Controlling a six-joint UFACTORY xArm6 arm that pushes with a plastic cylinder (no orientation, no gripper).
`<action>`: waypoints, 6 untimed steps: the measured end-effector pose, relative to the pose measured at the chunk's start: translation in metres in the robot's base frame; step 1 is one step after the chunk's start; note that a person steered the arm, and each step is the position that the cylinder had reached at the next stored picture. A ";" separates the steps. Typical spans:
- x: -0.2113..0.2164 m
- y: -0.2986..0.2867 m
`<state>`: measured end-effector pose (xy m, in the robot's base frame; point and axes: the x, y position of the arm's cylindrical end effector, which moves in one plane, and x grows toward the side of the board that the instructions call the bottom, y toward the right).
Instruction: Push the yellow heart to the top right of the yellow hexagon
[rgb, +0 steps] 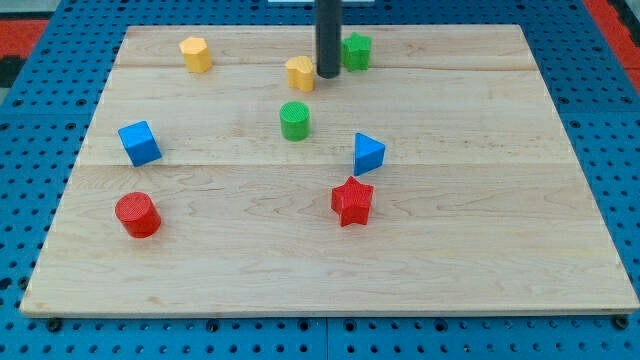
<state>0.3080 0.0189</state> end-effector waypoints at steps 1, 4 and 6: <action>-0.027 -0.059; -0.086 0.024; -0.114 -0.020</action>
